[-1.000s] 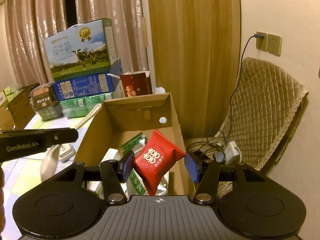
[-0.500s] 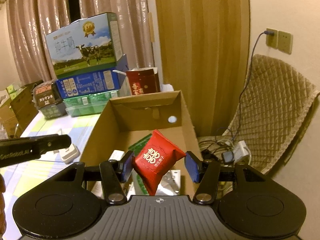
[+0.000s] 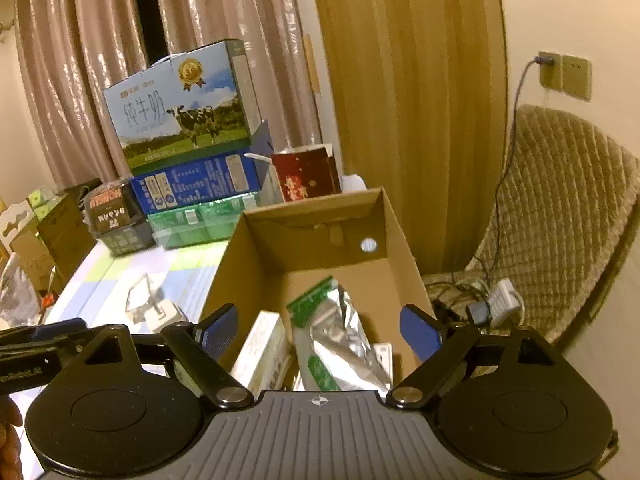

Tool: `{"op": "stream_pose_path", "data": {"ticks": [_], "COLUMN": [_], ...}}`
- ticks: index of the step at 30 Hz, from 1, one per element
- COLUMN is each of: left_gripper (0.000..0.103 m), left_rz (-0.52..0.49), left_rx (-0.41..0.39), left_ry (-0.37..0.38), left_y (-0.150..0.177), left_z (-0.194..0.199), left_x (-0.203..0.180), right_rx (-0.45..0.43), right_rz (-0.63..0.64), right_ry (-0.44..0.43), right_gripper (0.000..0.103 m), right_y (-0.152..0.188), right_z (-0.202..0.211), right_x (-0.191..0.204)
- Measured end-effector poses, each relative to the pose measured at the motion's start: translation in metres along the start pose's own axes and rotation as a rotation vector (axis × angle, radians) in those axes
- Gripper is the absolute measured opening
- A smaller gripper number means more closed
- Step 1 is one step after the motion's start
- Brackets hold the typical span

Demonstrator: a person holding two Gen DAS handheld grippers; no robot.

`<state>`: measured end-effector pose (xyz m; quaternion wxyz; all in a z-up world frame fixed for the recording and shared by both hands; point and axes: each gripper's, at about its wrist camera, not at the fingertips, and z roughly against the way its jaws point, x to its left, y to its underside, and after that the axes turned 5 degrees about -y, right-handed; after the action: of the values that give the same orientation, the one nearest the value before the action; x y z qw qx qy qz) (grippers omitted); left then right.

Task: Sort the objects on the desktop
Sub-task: 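Open both tools to drop the spoon and candy into the box, then withdraw both tools from the cardboard box back over the table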

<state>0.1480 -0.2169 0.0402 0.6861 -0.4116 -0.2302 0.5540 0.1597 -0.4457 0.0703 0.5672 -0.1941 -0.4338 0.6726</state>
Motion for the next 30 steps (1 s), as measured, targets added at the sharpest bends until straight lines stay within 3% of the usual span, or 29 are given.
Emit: {"op": "stream_pose_path", "data": {"ticks": [7, 15, 22, 30], "left_gripper": [0.086, 0.102, 0.102, 0.102], "left_rz": [-0.026, -0.037, -0.052, -0.022], "left_rx": [-0.002, 0.008, 0.053, 0.091], "left_ry": [-0.047, -0.140, -0.233, -0.262], "left_y": [0.020, 0.038, 0.047, 0.053], "left_z": [0.026, 0.054, 0.069, 0.075], "left_x": [0.017, 0.054, 0.087, 0.119], "right_rx": [0.018, 0.039, 0.066, 0.105], "right_rz": [-0.063, -0.044, 0.022, 0.089], "right_ry": [-0.002, -0.065, -0.104, -0.123], "right_gripper": [0.095, 0.101, 0.101, 0.101], "right_y": [0.021, 0.041, 0.048, 0.055], "right_z": [0.018, 0.025, 0.022, 0.013], "right_x": [0.006, 0.045, 0.082, 0.111]}}
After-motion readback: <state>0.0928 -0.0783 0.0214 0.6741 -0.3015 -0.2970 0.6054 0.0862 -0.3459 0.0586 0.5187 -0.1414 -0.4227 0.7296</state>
